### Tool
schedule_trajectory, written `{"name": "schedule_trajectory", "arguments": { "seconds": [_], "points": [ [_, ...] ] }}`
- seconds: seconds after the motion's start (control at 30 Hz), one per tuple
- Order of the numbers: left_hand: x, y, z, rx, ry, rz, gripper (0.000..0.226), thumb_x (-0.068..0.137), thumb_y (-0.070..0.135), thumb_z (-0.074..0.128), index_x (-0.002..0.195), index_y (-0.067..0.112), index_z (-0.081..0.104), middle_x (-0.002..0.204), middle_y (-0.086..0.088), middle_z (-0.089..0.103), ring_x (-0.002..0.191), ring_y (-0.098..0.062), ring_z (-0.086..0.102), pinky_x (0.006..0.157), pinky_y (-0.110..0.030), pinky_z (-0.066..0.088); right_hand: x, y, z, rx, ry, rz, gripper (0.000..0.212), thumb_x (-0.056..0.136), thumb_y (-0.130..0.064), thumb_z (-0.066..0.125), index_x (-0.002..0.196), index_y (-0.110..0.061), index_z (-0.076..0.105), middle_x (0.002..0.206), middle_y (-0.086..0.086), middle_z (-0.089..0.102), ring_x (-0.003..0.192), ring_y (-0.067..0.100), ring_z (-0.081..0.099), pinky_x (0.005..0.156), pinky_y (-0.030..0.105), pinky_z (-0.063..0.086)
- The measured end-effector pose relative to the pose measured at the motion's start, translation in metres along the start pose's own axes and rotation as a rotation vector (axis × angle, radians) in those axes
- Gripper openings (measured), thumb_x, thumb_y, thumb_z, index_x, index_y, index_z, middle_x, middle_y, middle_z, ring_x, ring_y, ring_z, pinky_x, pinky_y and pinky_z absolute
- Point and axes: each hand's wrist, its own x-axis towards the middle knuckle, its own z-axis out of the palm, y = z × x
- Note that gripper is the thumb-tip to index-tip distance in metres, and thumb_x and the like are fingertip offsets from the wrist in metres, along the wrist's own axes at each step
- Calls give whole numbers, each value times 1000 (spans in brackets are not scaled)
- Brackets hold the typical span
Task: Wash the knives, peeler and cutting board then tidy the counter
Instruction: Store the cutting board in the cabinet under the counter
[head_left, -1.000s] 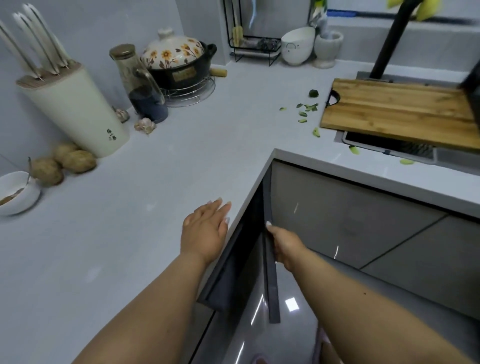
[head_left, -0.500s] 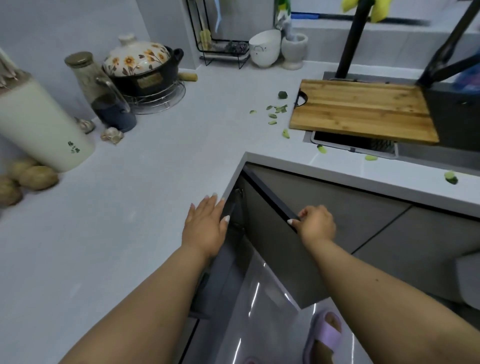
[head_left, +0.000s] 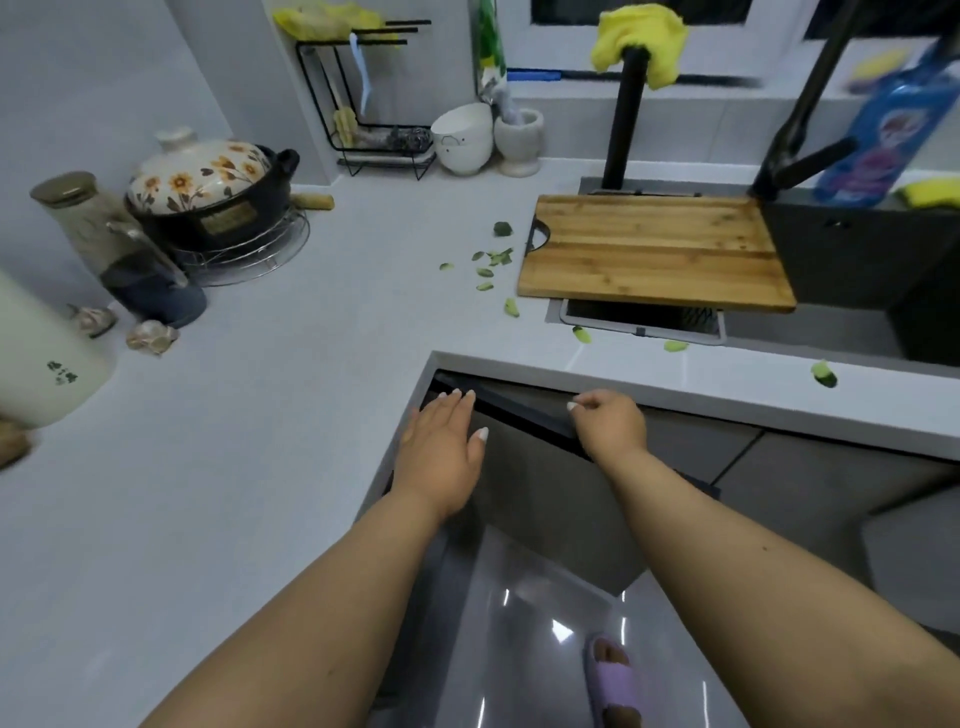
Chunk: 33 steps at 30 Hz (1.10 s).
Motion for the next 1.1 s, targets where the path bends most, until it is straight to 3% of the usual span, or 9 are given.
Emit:
{"name": "schedule_trajectory", "arguments": {
  "seconds": [0.1, 0.2, 0.33, 0.43, 0.53, 0.67, 0.87, 0.97, 1.1],
  "points": [
    [31, 31, -5, -108, -8, 34, 53, 102, 36, 32, 151, 18, 22, 157, -1, 24, 146, -17, 16, 120, -37, 9, 35, -18, -30, 346, 54, 104, 10, 89, -20, 59, 85, -18, 68, 100, 8, 71, 87, 23, 64, 85, 36, 53],
    [65, 57, -9, -217, -9, 40, 54, 102, 37, 35, 151, 17, 24, 156, -2, 28, 144, -17, 21, 119, -33, 16, 76, -34, -61, 707, 56, 208, 17, 91, -7, 52, 102, -3, 64, 82, 9, 63, 65, 16, 58, 65, 29, 51],
    [115, 80, -11, -252, -37, 18, 53, 102, 36, 37, 150, 16, 27, 154, -3, 31, 142, -18, 25, 114, -26, 17, 125, -55, -87, 1044, 65, 431, 31, 97, -7, 46, 126, 4, 51, 122, 21, 58, 102, 25, 62, 92, 34, 53],
    [151, 95, -12, -242, -47, 6, 52, 101, 31, 39, 149, 16, 29, 153, -2, 33, 141, -18, 28, 113, -25, 20, 151, -68, -94, 1134, 20, 578, 41, 99, -7, 43, 140, -4, 40, 146, 22, 34, 132, 33, 41, 106, 40, 42],
    [179, 101, -9, -287, -49, -16, 49, 100, 26, 41, 148, 15, 33, 150, -2, 38, 138, -19, 33, 110, -25, 24, 169, -78, -92, 1244, 6, 670, 46, 100, -9, 41, 144, -4, 33, 154, 17, 22, 140, 33, 28, 113, 43, 31],
    [203, 101, -11, -284, -49, -58, 49, 101, 25, 41, 147, 14, 33, 151, -3, 36, 139, -18, 32, 112, -27, 24, 183, -80, -84, 1380, -2, 797, 36, 99, -9, 40, 134, -3, 45, 141, 11, 44, 130, 27, 43, 109, 39, 35],
    [224, 98, -20, -322, 50, -98, 47, 101, 27, 42, 144, 10, 38, 146, -7, 41, 134, -20, 37, 105, -23, 28, 197, -70, -69, 1462, 29, 746, 44, 95, -9, 54, 138, -5, 42, 140, 15, 45, 128, 29, 47, 107, 41, 40],
    [232, 103, -28, -472, 40, -188, 47, 102, 29, 39, 143, 8, 36, 145, -7, 41, 133, -20, 37, 96, -20, 27, 198, -68, -71, 1502, 53, 657, 42, 90, -4, 61, 130, -5, 49, 125, 15, 56, 113, 29, 57, 101, 44, 47],
    [245, 104, -31, -702, -43, -364, 59, 101, 40, 35, 152, 14, 20, 156, -3, 27, 143, -22, 26, 114, -33, 21, 198, -67, -74, 1544, 31, 565, 34, 88, 0, 62, 121, -6, 53, 117, 15, 60, 101, 28, 60, 97, 46, 49]
  ]
}}
